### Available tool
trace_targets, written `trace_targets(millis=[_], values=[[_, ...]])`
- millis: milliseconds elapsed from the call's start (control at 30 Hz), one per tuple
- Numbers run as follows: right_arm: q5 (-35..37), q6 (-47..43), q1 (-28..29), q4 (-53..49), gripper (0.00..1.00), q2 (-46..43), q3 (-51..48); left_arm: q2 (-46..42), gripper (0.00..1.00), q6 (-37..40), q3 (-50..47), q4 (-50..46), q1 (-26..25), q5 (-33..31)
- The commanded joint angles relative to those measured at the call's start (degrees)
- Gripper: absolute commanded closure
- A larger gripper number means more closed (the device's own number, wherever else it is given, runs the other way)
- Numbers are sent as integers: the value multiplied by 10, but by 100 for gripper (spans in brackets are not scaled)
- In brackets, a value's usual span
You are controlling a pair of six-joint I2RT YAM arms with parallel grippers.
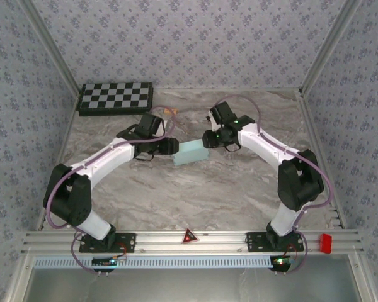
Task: Fold the paper box
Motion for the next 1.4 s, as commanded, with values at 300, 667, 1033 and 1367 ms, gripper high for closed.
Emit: trace_targets(millis=[300,667,1033,1367], values=[[-7,9,-52,50,60,-137,-141,19,20,230,83,-20,-55,-65],[-7,15,-85,57,59,-195,-208,78,10,448,126,-38,-76,-15],[-2,20,-92,60,59,-210,-219,180,16,505,226,-134,-76,6],[-3,24,-99,57,59,-218,-229,225,26,505,251,-164,-87,-5]])
